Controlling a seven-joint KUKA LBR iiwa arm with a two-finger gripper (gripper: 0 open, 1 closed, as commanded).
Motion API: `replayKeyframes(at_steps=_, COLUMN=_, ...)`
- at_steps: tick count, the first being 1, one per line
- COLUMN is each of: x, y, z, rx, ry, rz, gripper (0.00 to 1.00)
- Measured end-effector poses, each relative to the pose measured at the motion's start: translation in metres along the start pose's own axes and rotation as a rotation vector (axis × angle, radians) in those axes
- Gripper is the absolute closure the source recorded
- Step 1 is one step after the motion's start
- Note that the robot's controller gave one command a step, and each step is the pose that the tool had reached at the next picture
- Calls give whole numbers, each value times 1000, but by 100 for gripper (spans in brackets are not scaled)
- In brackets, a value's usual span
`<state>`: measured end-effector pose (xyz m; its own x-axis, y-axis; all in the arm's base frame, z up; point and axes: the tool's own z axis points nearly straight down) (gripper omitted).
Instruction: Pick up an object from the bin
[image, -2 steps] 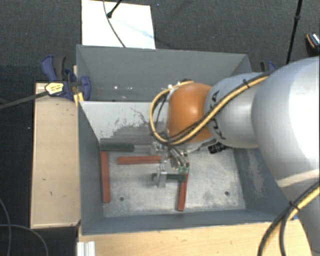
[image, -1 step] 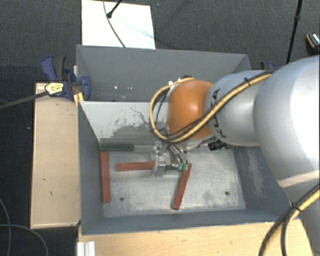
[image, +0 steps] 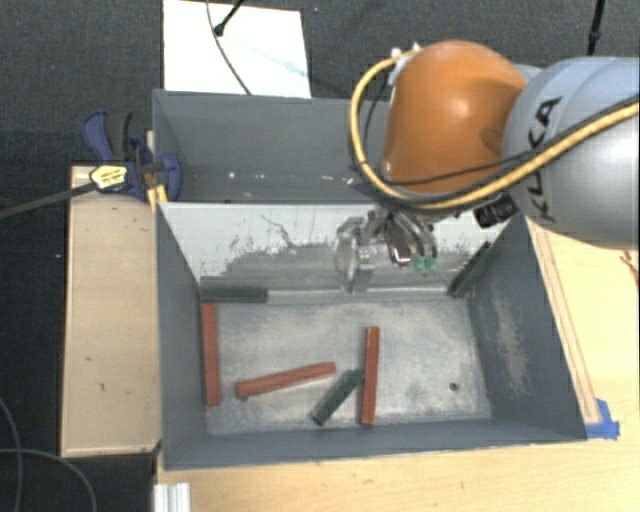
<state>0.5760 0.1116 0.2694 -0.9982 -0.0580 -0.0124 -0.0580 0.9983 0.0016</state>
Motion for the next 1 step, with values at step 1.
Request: replayKeyframes(at_steps=1, x=80, y=-48, z=66, rx=2, ry=20, rz=-126, gripper=100)
